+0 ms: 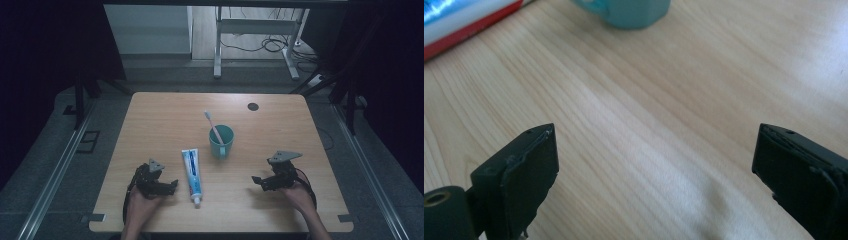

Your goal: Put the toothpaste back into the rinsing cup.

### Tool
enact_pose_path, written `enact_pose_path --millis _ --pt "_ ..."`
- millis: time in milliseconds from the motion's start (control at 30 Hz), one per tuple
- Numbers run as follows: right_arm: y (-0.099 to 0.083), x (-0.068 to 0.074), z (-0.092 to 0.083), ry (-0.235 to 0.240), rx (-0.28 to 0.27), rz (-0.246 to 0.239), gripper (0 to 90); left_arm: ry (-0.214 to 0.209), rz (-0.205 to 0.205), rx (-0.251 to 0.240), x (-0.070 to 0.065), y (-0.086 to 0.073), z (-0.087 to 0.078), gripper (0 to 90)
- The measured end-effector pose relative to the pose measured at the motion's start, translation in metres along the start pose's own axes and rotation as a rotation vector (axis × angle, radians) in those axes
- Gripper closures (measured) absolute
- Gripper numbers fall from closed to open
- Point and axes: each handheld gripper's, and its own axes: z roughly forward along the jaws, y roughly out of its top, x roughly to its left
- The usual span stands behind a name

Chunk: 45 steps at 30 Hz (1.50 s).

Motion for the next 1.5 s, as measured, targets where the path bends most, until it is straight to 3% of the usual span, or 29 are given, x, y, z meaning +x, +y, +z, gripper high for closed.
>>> enact_pose_path --millis 267,367,667,800,1167,1500 --pt "-0.014 0.002 0.002 0.003 0.03 0.0 4.5 -0.007 0.0 0.002 0.001 0.003 -0.005 5.4" --pt "-0.019 0.004 0.002 0.004 0.039 -0.005 4.5 -0.021 0.008 -0.021 0.001 0.004 -0.011 12.6" --pt "-0.033 0.006 0.003 0.003 0.047 0.008 5.2 -0.046 -0.007 -0.052 -0.001 0.011 -0.02 22.9" --pt "-0.037 0.005 0.003 -0.016 0.04 -0.009 5.5 -0.062 -0.011 -0.065 -0.003 0.015 -0.024 31.9" --pt "-0.039 0.005 0.001 -0.051 0.021 0.009 13.1 -0.13 0.048 -0.045 -0.017 0.031 -0.026 57.4" --pt "-0.04 0.005 0.001 -0.057 0.018 0.011 13.3 -0.202 0.122 -0.011 -0.034 0.054 -0.022 84.9"
